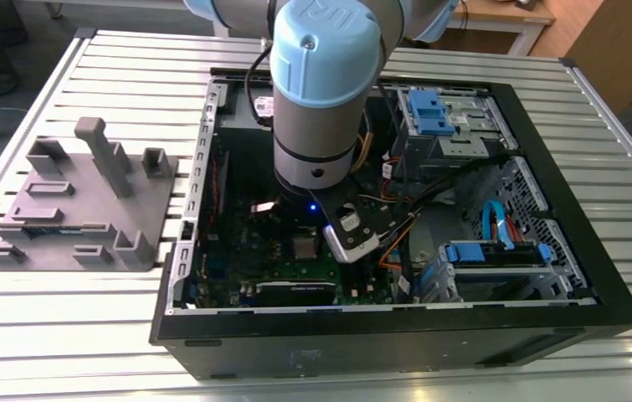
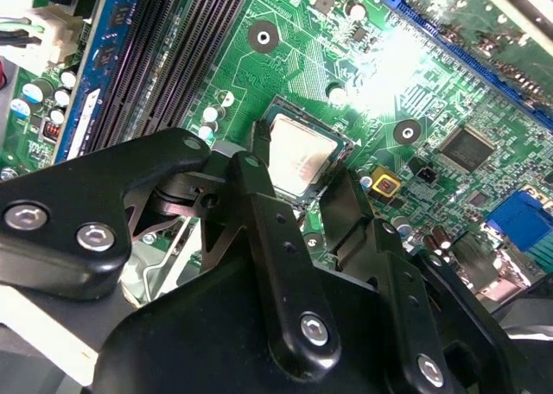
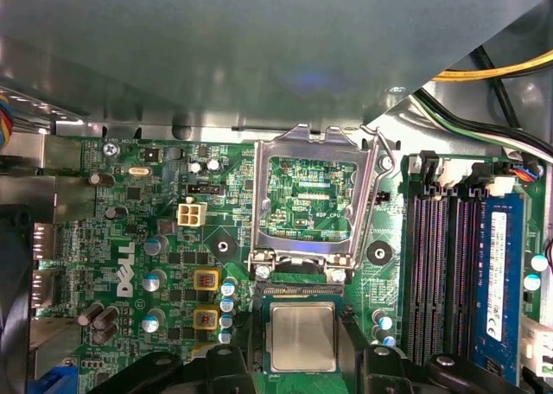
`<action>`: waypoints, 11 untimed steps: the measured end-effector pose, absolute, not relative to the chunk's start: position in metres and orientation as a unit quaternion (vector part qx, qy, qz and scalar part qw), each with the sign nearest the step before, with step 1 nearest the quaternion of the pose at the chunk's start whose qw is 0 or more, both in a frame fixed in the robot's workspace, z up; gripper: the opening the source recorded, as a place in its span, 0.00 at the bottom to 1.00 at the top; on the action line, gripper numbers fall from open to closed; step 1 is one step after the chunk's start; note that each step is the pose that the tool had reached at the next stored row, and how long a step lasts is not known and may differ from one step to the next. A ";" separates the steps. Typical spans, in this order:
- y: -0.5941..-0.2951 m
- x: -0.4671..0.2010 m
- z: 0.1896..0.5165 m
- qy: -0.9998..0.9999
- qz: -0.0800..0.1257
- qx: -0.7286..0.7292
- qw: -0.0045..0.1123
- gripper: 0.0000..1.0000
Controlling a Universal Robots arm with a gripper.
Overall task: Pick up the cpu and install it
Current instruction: 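Place the cpu into insertion slot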
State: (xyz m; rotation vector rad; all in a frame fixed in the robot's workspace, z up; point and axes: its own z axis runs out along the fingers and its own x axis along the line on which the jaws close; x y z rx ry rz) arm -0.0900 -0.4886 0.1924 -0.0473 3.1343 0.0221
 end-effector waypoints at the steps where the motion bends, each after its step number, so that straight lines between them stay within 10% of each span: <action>1: -0.489 -0.090 0.192 1.000 0.007 -0.015 0.003 0.50; 11: -0.489 -0.090 0.192 1.000 0.007 -0.015 0.004 0.42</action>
